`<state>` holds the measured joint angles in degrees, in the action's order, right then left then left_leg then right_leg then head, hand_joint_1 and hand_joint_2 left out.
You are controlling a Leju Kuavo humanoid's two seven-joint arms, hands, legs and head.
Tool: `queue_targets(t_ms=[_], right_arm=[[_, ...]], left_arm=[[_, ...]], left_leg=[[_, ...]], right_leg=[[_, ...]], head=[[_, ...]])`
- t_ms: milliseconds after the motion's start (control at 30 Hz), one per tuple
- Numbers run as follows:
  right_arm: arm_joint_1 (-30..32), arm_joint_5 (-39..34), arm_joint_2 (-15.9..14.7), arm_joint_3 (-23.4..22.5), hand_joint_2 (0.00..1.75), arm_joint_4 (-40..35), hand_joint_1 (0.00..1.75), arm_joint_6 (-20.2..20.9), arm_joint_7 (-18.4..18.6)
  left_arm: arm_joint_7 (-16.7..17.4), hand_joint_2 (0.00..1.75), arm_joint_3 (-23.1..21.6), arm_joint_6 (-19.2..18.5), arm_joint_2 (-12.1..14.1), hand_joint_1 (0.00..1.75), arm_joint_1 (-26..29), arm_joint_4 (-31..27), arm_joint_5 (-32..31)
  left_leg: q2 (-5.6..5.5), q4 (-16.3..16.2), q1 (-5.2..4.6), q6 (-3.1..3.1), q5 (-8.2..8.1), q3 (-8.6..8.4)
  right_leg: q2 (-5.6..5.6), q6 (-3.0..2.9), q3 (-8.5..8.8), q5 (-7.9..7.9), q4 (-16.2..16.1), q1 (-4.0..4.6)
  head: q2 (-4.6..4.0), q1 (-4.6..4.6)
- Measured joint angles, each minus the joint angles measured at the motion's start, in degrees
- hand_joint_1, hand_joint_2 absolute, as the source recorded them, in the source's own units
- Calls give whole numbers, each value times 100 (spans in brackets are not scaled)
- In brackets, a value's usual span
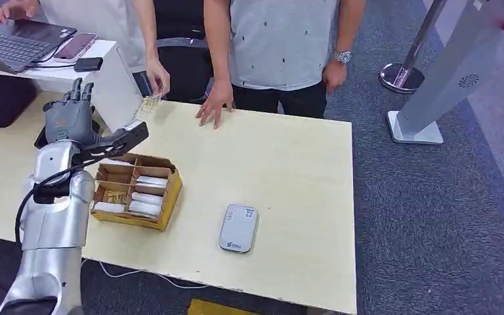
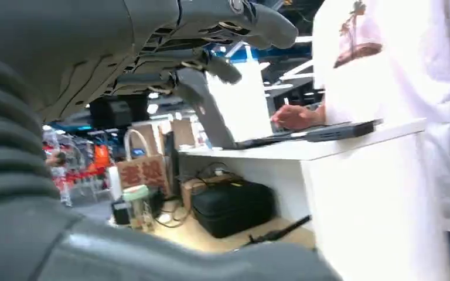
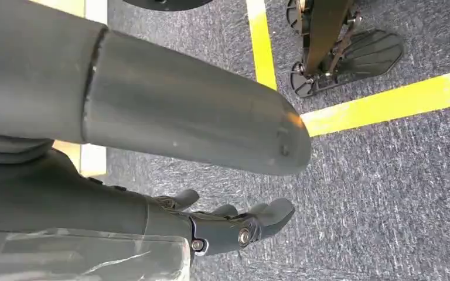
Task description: Pass the card to the sensor for recognition and then transmit it.
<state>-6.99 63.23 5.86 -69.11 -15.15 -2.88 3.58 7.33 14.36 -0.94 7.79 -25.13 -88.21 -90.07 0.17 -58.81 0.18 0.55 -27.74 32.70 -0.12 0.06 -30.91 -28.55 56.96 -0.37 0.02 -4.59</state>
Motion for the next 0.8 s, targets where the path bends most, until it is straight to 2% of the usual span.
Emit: queue_targets(t_ms=[233, 400, 567, 667, 800], right_arm=[[1, -55, 0, -55, 0, 0, 0, 0, 2], [3, -114, 0, -118, 0, 0, 0, 2, 2], [4, -177, 0, -153, 0, 0, 0, -4, 9], [13, -212, 0, -164, 0, 0, 0, -9, 28], [17, -241, 0, -171, 0, 0, 0, -11, 28]], left_arm=[[-703, 175, 81, -234, -449, 0, 285, -337, 63], [-805, 175, -96, -304, -604, 0, 743, -593, 171], [-786, 175, -610, -387, -556, 0, 1278, -815, 491], [-748, 175, -927, -446, -387, 0, 1572, -929, 851], [-742, 175, -1220, -457, -204, 0, 1838, -1043, 995]], left_leg=[[2, 0, -2, 2, -2, -1], [2, 0, -1, 2, -2, -1], [2, 0, -1, 1, -3, 1], [5, 0, -1, 1, -4, 0], [4, 1, 0, 0, -3, 0]], right_leg=[[2, 0, -2, 0, -2, -1], [3, 0, -4, 0, -2, -1], [4, 0, -4, 0, -2, 0], [5, 0, -6, 0, -2, 0], [4, -1, -6, -1, -2, 0]], head=[[0, 0], [0, 2], [0, 2], [0, 0], [0, 0]])
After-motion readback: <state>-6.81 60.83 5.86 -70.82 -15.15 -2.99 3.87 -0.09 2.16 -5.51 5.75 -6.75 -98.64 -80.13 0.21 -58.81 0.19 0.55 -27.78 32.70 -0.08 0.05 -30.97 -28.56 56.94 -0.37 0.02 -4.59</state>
